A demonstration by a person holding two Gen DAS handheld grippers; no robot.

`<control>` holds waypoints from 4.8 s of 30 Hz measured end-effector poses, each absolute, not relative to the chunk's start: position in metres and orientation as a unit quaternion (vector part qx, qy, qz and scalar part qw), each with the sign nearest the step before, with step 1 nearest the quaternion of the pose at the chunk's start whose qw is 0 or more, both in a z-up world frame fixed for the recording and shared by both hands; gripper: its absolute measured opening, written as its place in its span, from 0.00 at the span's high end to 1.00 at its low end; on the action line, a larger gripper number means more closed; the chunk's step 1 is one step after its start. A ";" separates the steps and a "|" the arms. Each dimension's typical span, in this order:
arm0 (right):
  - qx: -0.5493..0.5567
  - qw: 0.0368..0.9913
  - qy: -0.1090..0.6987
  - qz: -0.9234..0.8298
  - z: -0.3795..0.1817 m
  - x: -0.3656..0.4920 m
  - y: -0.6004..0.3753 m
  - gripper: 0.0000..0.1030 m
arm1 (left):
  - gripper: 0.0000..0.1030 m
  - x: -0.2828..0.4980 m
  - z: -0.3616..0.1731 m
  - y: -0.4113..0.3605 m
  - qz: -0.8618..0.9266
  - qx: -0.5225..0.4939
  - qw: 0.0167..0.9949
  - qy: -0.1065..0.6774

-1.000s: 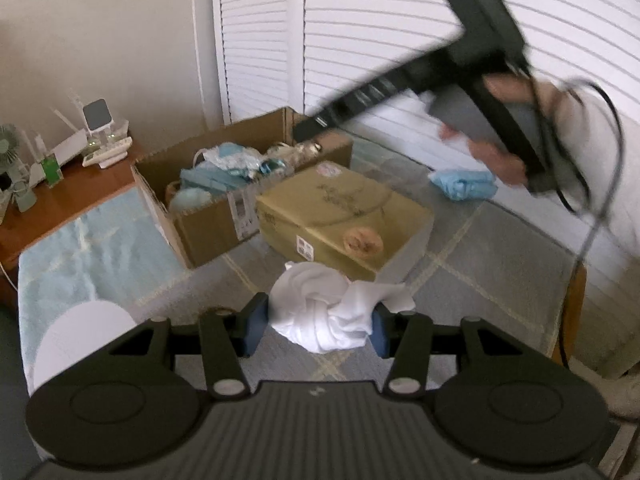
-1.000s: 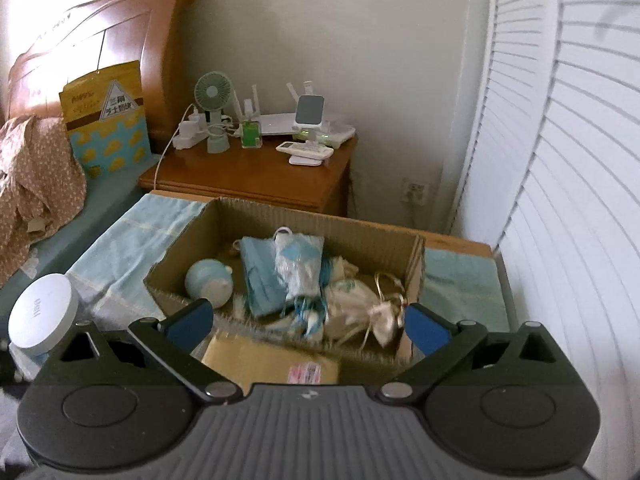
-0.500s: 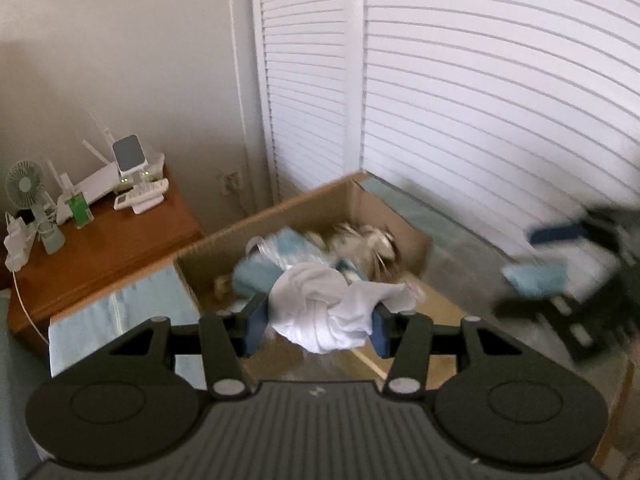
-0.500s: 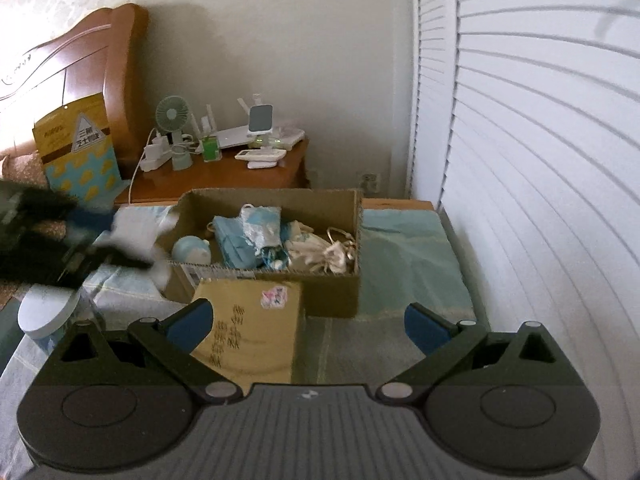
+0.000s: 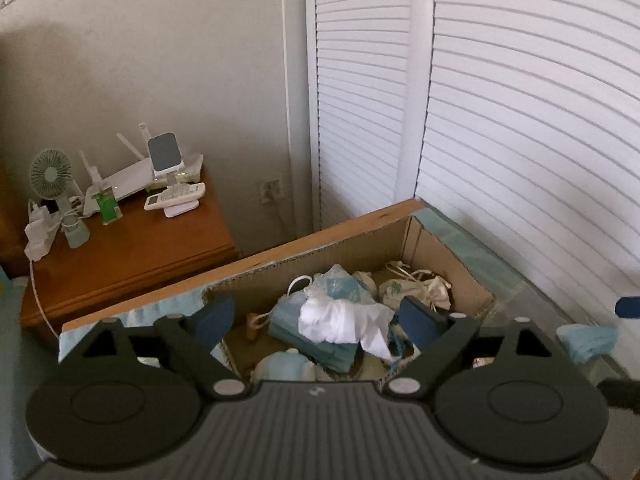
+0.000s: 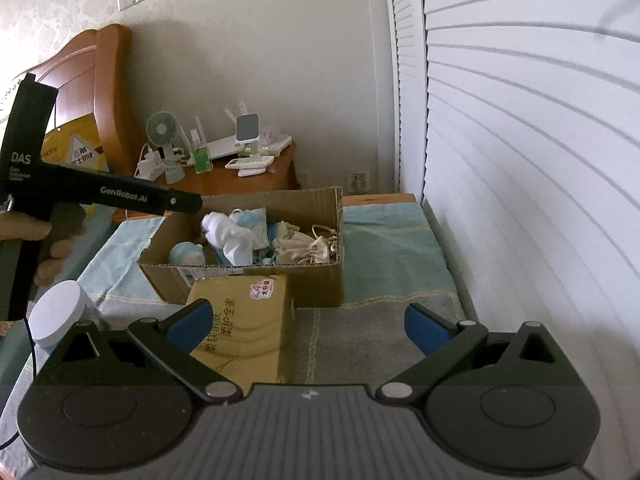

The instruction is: Organize soft objects

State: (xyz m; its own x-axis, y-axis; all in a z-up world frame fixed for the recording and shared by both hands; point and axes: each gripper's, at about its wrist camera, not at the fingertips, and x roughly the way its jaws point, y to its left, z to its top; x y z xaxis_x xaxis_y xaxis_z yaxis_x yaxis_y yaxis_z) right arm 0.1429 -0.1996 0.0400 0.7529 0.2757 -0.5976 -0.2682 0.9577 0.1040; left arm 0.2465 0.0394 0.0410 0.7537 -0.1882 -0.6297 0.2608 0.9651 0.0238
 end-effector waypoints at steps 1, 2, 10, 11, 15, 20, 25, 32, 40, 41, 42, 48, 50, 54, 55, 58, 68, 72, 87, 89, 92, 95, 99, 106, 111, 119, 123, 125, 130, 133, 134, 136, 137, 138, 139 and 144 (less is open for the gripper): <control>0.006 0.937 0.319 0.143 0.041 0.143 -0.200 0.00 | 0.10 0.244 0.042 0.039 -0.122 0.059 0.934 0.330; 0.009 0.937 0.318 0.143 0.042 0.142 -0.202 0.00 | 0.10 0.240 0.042 0.038 -0.125 0.063 0.934 0.330; 0.016 0.939 0.320 0.126 0.045 0.132 -0.210 0.00 | 0.10 0.195 0.043 0.037 -0.139 0.057 0.934 0.325; 0.016 0.938 0.322 0.126 0.045 0.130 -0.211 0.00 | 0.10 0.188 0.043 0.037 -0.142 0.054 0.934 0.324; 0.005 0.940 0.322 0.115 0.042 0.122 -0.214 0.00 | 0.08 0.162 0.044 0.040 -0.145 0.043 0.937 0.315; -0.013 0.943 0.317 0.098 0.037 0.109 -0.217 0.00 | 0.07 0.129 0.040 0.040 -0.136 0.042 0.942 0.305; -0.015 0.947 0.313 0.074 0.026 0.099 -0.224 0.00 | 0.06 0.103 0.027 0.037 -0.132 0.041 0.943 0.301; -0.021 0.944 0.326 0.050 0.003 0.098 -0.233 0.00 | 0.06 0.083 0.008 0.030 -0.132 0.042 0.945 0.298; -0.016 0.938 0.345 0.025 -0.024 0.111 -0.243 0.00 | 0.06 0.085 -0.015 0.029 -0.113 0.048 0.940 0.317; -0.020 0.939 0.344 0.023 -0.025 0.113 -0.243 0.00 | 0.06 0.085 -0.016 0.029 -0.112 0.047 0.940 0.318; -0.023 0.939 0.343 0.021 -0.027 0.115 -0.242 0.00 | 0.06 0.086 -0.018 0.030 -0.112 0.046 0.940 0.319; -0.027 0.940 0.339 0.013 -0.035 0.125 -0.242 0.00 | 0.06 0.097 -0.025 0.032 -0.103 0.041 0.939 0.325; -0.034 0.941 0.338 0.008 -0.037 0.128 -0.240 0.00 | 0.06 0.100 -0.027 0.032 -0.103 0.040 0.939 0.327; -0.052 0.943 0.329 -0.009 -0.043 0.133 -0.234 0.00 | 0.06 0.104 -0.029 0.032 -0.106 0.035 0.938 0.329; -0.058 0.943 0.327 -0.016 -0.044 0.133 -0.233 0.00 | 0.06 0.105 -0.030 0.032 -0.106 0.034 0.938 0.329; -0.084 0.943 0.322 -0.033 -0.045 0.136 -0.227 0.00 | 0.06 0.107 -0.031 0.033 -0.108 0.031 0.938 0.328; -0.150 0.931 0.324 -0.072 -0.051 0.148 -0.211 0.23 | 0.06 0.109 -0.033 0.034 -0.119 0.024 0.938 0.326; -0.156 0.927 0.330 -0.085 -0.055 0.151 -0.212 0.49 | 0.06 0.110 -0.033 0.035 -0.120 0.022 0.937 0.327; -0.157 0.941 0.298 -0.005 -0.023 0.123 -0.189 0.69 | 0.06 0.102 -0.028 0.036 -0.127 0.016 0.939 0.318; -0.160 0.941 0.297 0.005 -0.025 0.121 -0.183 0.61 | 0.06 0.100 -0.028 0.036 -0.127 0.015 0.939 0.318; -0.162 0.941 0.298 0.011 -0.027 0.120 -0.180 0.33 | 0.06 0.100 -0.028 0.037 -0.128 0.015 0.939 0.318; -0.137 0.942 0.305 0.015 -0.027 0.119 -0.187 0.19 | 0.06 0.100 -0.028 0.038 -0.126 0.014 0.939 0.319; -0.104 0.937 0.332 0.019 -0.036 0.124 -0.199 0.17 | 0.06 0.102 -0.030 0.038 -0.126 0.013 0.938 0.321; -0.065 0.927 0.368 0.026 -0.055 0.134 -0.213 0.17 | 0.07 0.109 -0.037 0.037 -0.119 0.024 0.934 0.335; -0.057 0.924 0.376 0.037 -0.061 0.135 -0.214 0.14 | 0.22 0.116 -0.039 0.036 -0.111 0.067 0.926 0.354; -0.054 0.924 0.376 0.049 -0.063 0.136 -0.213 0.11 | 0.29 0.146 -0.042 0.033 -0.118 0.153 0.890 0.413; -0.053 0.924 0.374 0.051 -0.063 0.135 -0.213 0.10 | 0.31 0.156 -0.051 0.027 -0.113 0.175 0.876 0.435; -0.054 0.924 0.374 0.052 -0.063 0.135 -0.213 0.10 | 0.31 0.157 -0.053 0.024 -0.114 0.183 0.873 0.437; -0.054 0.925 0.373 0.054 -0.063 0.135 -0.214 0.10 | 0.31 0.159 -0.051 0.021 -0.137 0.182 0.865 0.446; -0.055 0.925 0.373 0.054 -0.063 0.134 -0.215 0.10 | 0.31 0.161 -0.047 0.019 -0.153 0.223 0.853 0.445; -0.054 0.925 0.373 0.054 -0.063 0.134 -0.215 0.10 | 0.31 0.162 -0.045 0.018 -0.161 0.239 0.847 0.447; -0.053 0.925 0.372 0.054 -0.063 0.134 -0.215 0.10 | 0.31 0.165 -0.040 0.019 -0.184 0.273 0.830 0.450; -0.053 0.925 0.372 0.055 -0.063 0.134 -0.216 0.10 | 0.31 0.167 -0.037 0.020 -0.196 0.287 0.822 0.451; -0.052 0.925 0.371 0.056 -0.063 0.134 -0.216 0.10 | 0.30 0.169 -0.036 0.021 -0.209 0.297 0.814 0.454; -0.051 0.925 0.371 0.056 -0.063 0.134 -0.216 0.10 | 0.30 0.173 -0.035 0.022 -0.221 0.304 0.806 0.457; -0.052 0.925 0.371 0.059 -0.064 0.134 -0.217 0.09 | 0.30 0.189 -0.042 0.028 -0.238 0.333 0.777 0.478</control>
